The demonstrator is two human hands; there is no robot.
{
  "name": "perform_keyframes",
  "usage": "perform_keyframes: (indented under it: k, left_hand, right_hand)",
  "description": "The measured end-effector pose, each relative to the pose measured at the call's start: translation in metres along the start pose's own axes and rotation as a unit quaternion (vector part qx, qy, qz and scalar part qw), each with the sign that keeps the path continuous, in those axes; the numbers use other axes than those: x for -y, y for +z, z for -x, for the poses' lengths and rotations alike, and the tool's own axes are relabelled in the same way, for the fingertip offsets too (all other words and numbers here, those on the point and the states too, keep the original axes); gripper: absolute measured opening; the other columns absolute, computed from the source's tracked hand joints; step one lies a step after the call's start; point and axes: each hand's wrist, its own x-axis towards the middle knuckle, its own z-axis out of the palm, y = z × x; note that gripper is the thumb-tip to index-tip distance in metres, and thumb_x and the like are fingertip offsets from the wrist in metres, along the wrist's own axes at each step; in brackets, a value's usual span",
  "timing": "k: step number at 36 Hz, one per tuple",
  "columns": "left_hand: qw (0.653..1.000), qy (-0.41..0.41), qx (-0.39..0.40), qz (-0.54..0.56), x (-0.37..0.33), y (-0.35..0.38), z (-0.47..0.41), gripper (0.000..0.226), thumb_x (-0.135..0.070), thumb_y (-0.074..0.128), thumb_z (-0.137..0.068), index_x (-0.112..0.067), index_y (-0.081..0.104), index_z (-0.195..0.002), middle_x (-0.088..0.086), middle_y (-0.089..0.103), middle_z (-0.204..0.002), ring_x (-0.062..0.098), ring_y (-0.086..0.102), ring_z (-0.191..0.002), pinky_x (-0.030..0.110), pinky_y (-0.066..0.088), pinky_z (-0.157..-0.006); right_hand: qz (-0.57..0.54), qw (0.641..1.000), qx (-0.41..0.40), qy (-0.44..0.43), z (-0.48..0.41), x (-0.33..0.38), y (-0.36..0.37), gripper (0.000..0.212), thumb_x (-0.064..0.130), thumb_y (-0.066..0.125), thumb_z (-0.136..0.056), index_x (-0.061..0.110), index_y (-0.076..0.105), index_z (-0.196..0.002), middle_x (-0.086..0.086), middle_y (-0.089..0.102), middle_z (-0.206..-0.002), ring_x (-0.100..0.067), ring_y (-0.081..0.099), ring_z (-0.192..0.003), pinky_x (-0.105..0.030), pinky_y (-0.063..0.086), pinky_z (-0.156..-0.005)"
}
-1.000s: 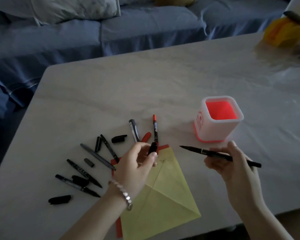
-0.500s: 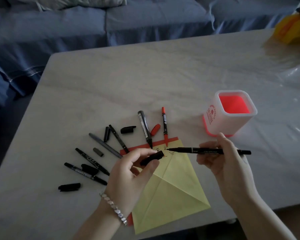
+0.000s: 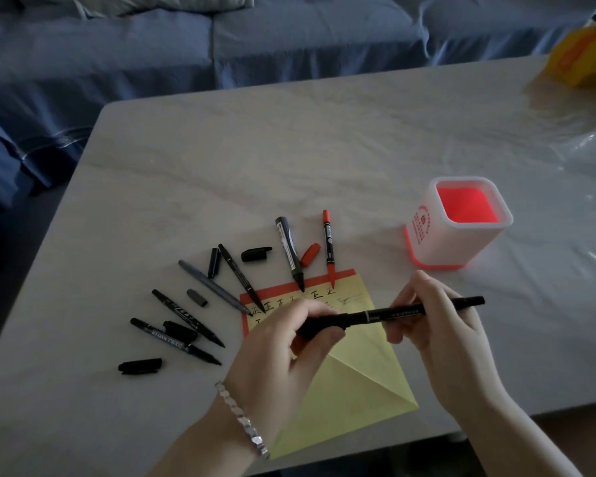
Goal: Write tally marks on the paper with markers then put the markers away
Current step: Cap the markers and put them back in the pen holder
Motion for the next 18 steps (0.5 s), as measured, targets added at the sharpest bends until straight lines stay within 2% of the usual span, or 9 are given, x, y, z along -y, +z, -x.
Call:
perform_keyframes:
  k: [2, 4, 7, 10, 12, 15, 18]
  left_hand:
    - [1.000, 0.009, 0.011, 0.001, -0.001, 0.002, 0.002, 0.023, -0.059, 0.042, -0.078, -0.044, 0.057, -0.088, -0.020, 0.058, -0.098, 0.005, 0.059, -0.081, 0.019, 0.048, -0.065]
    - [1.000, 0.026, 0.010, 0.001, -0.003, 0.004, 0.003, 0.030, -0.058, 0.042, -0.080, -0.038, 0.053, -0.101, -0.016, 0.058, -0.096, 0.007, 0.059, -0.082, 0.023, 0.047, -0.066]
    - [0.998, 0.059, -0.002, -0.022, -0.008, 0.005, 0.002, 0.034, -0.059, 0.039, -0.084, -0.034, 0.052, -0.102, -0.011, 0.063, -0.079, 0.004, 0.059, -0.073, 0.018, 0.047, -0.059]
    - [0.988, 0.115, -0.024, -0.100, -0.013, 0.007, -0.001, 0.025, -0.047, 0.039, -0.089, -0.026, 0.052, -0.096, -0.012, 0.061, -0.071, 0.001, 0.053, -0.067, 0.010, 0.042, -0.057]
    - [0.980, 0.137, -0.047, -0.138, -0.014, 0.011, -0.004, 0.023, -0.038, 0.042, -0.089, -0.019, 0.053, -0.095, -0.008, 0.061, -0.070, 0.003, 0.049, -0.066, 0.009, 0.039, -0.059]
    - [0.982, 0.127, -0.063, -0.126, -0.014, 0.014, -0.011, 0.022, -0.033, 0.048, -0.085, -0.015, 0.056, -0.095, -0.004, 0.064, -0.073, 0.005, 0.053, -0.071, 0.015, 0.043, -0.062]
    - [0.997, 0.055, -0.033, -0.039, -0.021, 0.010, -0.016, 0.021, -0.034, 0.054, -0.084, -0.017, 0.065, -0.089, -0.013, 0.059, -0.061, 0.003, 0.054, -0.059, 0.012, 0.040, -0.049]
  right_hand:
    - [0.002, 1.000, -0.009, -0.003, 0.001, 0.000, 0.002, 0.051, 0.010, 0.039, -0.093, 0.011, 0.051, -0.044, -0.007, 0.047, -0.037, -0.015, 0.045, -0.037, -0.019, 0.042, -0.043]
    - [0.012, 1.000, -0.024, -0.001, 0.001, -0.001, 0.005, 0.055, 0.015, 0.040, -0.094, 0.017, 0.051, -0.040, -0.006, 0.047, -0.036, -0.014, 0.044, -0.036, -0.018, 0.040, -0.043]
    - [-0.002, 0.999, -0.049, 0.017, 0.001, -0.002, 0.009, 0.056, 0.011, 0.040, -0.092, 0.018, 0.048, -0.037, -0.005, 0.045, -0.037, -0.013, 0.041, -0.035, -0.022, 0.039, -0.042]
    - [-0.015, 0.998, -0.055, 0.023, 0.001, -0.003, 0.015, 0.054, 0.007, 0.036, -0.086, 0.019, 0.043, -0.034, -0.002, 0.042, -0.036, -0.014, 0.036, -0.038, -0.031, 0.031, -0.049]
    - [-0.018, 0.998, -0.062, 0.022, 0.000, -0.004, 0.019, 0.054, 0.009, 0.033, -0.085, 0.020, 0.041, -0.033, 0.000, 0.040, -0.036, -0.012, 0.033, -0.039, -0.033, 0.027, -0.051]
    - [-0.041, 0.996, -0.069, 0.022, -0.003, -0.004, 0.024, 0.058, 0.009, 0.028, -0.088, 0.021, 0.040, -0.032, 0.002, 0.035, -0.033, -0.010, 0.031, -0.037, -0.030, 0.025, -0.048]
    - [-0.064, 0.995, -0.080, 0.020, -0.006, -0.007, 0.027, 0.057, 0.007, 0.027, -0.087, 0.023, 0.039, -0.034, 0.001, 0.037, -0.035, -0.009, 0.033, -0.038, -0.025, 0.027, -0.043]
